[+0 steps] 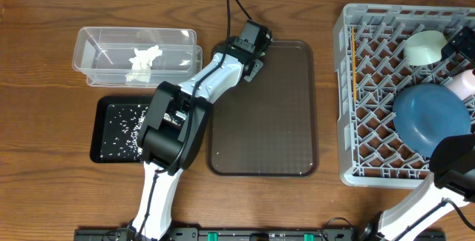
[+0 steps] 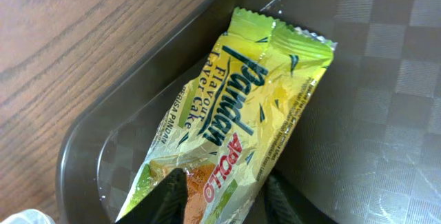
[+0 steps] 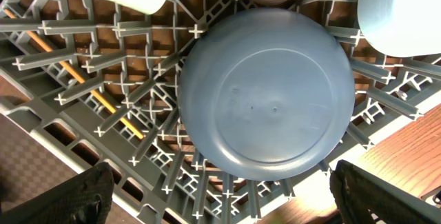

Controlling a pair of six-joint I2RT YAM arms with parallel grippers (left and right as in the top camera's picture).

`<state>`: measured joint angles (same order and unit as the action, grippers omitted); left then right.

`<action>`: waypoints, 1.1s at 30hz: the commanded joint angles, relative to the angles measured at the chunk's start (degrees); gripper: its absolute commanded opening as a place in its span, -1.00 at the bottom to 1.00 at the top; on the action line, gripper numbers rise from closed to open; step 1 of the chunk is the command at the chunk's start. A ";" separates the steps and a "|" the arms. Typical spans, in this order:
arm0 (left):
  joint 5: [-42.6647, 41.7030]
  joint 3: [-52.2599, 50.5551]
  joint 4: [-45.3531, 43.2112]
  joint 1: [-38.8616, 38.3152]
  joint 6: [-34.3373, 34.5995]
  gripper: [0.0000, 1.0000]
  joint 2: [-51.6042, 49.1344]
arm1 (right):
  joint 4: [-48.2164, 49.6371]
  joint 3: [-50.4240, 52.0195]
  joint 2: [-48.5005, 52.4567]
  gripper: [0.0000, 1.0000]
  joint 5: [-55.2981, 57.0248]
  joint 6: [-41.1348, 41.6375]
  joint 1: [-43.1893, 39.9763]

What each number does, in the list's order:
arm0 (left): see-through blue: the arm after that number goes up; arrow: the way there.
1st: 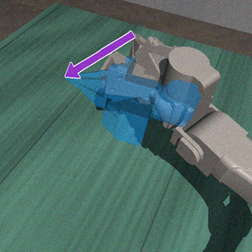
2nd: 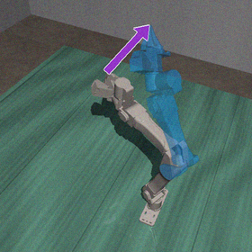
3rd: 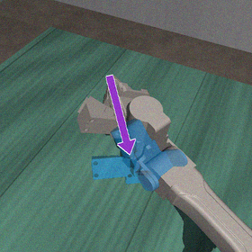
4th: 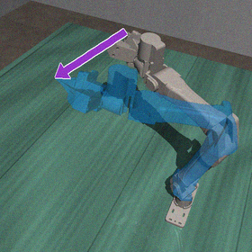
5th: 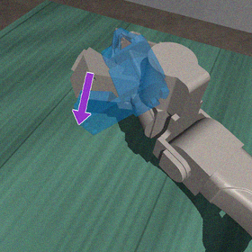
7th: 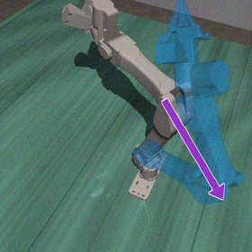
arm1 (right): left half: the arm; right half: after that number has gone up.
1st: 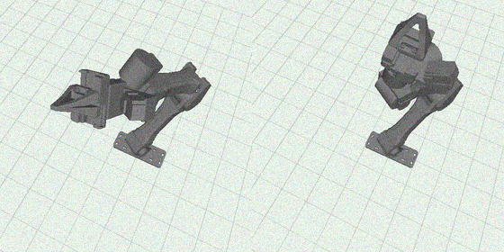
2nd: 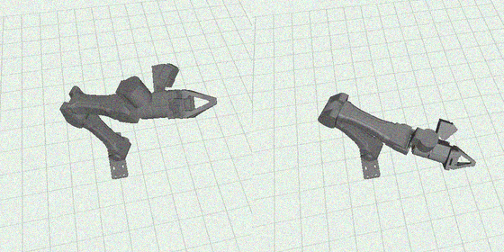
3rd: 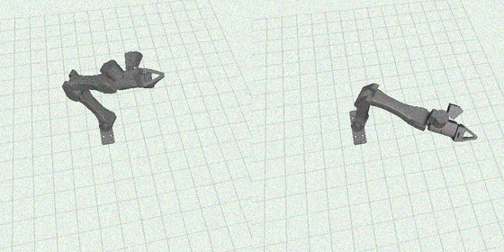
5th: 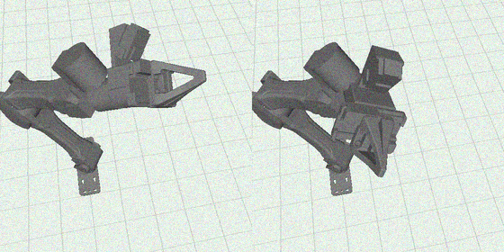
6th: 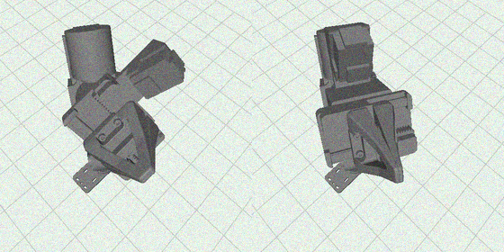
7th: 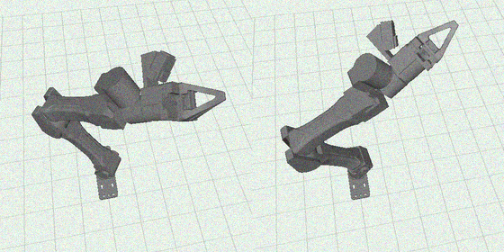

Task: Sort waste into correct bins and load items into the dishwasher rack
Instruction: 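Move the left gripper back to the yellow snack wrapper and grasp it, then carry the wrapper to the clear plastic bin and release it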

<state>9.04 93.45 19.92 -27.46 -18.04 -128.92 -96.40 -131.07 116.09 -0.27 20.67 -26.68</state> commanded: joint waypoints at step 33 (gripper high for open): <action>11.67 0.26 2.21 4.17 24.87 -0.87 23.32 | -0.02 -0.02 -0.11 0.98 0.02 0.96 -0.26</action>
<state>13.61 93.45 20.86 -26.11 -4.38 -107.70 -96.40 -131.07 116.09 -0.27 20.67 -26.68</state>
